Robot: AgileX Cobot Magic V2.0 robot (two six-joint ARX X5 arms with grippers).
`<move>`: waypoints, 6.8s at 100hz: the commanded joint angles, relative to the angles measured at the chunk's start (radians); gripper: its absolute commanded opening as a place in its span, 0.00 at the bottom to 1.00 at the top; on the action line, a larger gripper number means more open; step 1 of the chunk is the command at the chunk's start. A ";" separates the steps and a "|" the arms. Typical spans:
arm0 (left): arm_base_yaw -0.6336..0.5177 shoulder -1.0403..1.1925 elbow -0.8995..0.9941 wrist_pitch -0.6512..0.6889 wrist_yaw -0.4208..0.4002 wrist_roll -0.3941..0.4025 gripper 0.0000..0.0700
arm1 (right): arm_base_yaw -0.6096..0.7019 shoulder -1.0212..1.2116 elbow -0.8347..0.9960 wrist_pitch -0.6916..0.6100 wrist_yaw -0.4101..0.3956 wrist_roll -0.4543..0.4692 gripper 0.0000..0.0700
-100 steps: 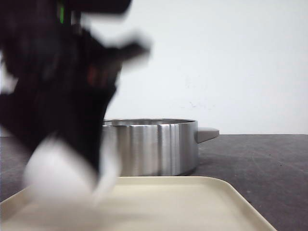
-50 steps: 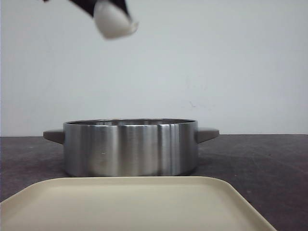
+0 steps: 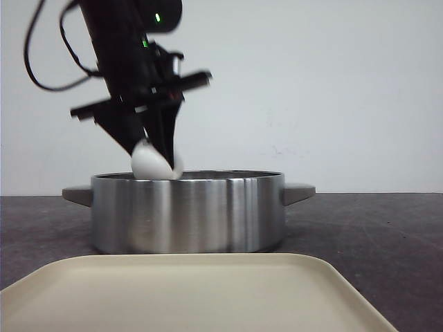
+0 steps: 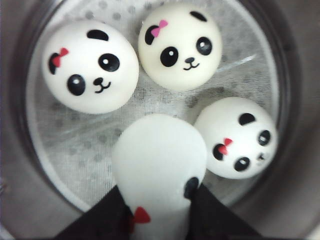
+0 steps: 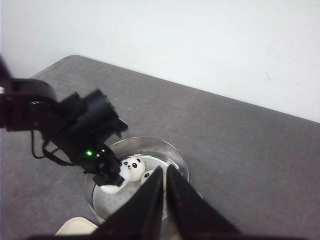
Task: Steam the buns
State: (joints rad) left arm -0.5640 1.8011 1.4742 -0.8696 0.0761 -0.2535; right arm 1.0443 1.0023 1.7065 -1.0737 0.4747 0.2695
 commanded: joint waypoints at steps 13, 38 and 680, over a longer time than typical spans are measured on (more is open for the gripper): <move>-0.005 0.066 0.015 -0.014 -0.002 0.006 0.11 | 0.012 0.017 0.014 0.004 0.005 0.019 0.00; -0.005 0.076 0.027 -0.038 -0.002 0.005 0.95 | 0.012 0.023 0.014 0.002 0.005 0.031 0.00; 0.559 -1.796 -1.460 0.679 -0.092 0.209 0.02 | -0.988 -0.999 -1.694 0.916 -0.527 -0.231 0.01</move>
State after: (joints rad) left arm -0.0048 0.0048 0.0322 -0.1848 -0.0189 -0.0513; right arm 0.0570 0.0044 0.0154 -0.1684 -0.0532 0.0307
